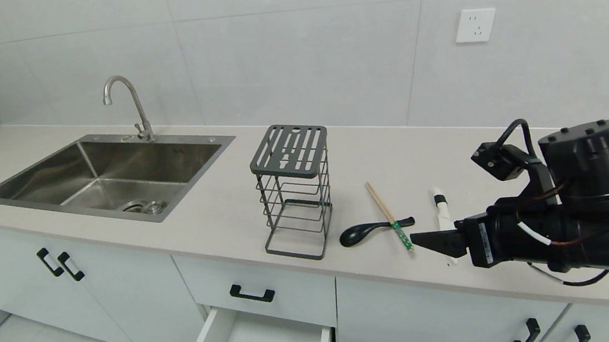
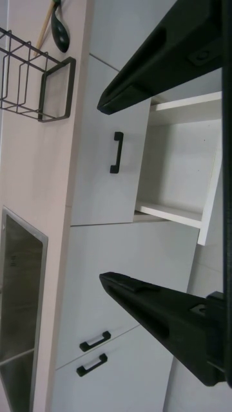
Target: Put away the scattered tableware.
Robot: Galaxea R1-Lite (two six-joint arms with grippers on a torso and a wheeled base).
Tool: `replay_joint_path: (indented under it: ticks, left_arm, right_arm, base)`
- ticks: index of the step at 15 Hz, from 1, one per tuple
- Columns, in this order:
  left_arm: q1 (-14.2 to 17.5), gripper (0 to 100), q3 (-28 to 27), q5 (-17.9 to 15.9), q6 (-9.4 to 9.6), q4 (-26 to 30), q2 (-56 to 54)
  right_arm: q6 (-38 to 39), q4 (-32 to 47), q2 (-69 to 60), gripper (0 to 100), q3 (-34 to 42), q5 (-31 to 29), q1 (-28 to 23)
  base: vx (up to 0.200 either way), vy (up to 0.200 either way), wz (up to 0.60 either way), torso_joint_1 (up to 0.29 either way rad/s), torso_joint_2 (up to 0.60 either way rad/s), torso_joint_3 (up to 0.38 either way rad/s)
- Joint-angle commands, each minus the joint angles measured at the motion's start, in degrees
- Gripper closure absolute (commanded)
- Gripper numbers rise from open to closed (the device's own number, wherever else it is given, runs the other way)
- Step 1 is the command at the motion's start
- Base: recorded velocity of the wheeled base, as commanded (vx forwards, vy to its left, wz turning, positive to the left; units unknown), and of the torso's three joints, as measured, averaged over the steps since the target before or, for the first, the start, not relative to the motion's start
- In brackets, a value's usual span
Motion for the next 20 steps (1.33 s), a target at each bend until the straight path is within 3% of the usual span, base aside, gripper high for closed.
replay_joint_path:
  ticks: [1, 7, 10, 20]
  left_arm:
    - [0.00, 0, 0.00, 0.00, -0.01, -0.01, 0.07]
    - [0.00, 0, 0.00, 0.00, -0.01, -0.01, 0.07]
    - [0.00, 0, 0.00, 0.00, -0.01, -0.01, 0.07]
    - [0.00, 0, 0.00, 0.00, -0.01, -0.01, 0.07]
  right_arm:
    - [-0.14, -0.01, 2.12, 0, -0.24, -0.24, 0.39]
    - [-0.14, -1.15, 7.48, 0, -1.82, -2.09, 1.36]
    - [-0.93, -6.86, 13.98, 0, -2.79, -3.58, 1.27]
    - [-2.51, -12.14, 24.44, 0, -7.19, -6.75, 0.04]
  base:
    - [0.000, 0.000, 0.00, 0.000, 0.00, 0.000]
    - [0.000, 0.000, 0.00, 0.000, 0.00, 0.000]
    - [0.000, 0.000, 0.00, 0.000, 0.00, 0.000]
    - [0.000, 0.000, 0.00, 0.000, 0.00, 0.000]
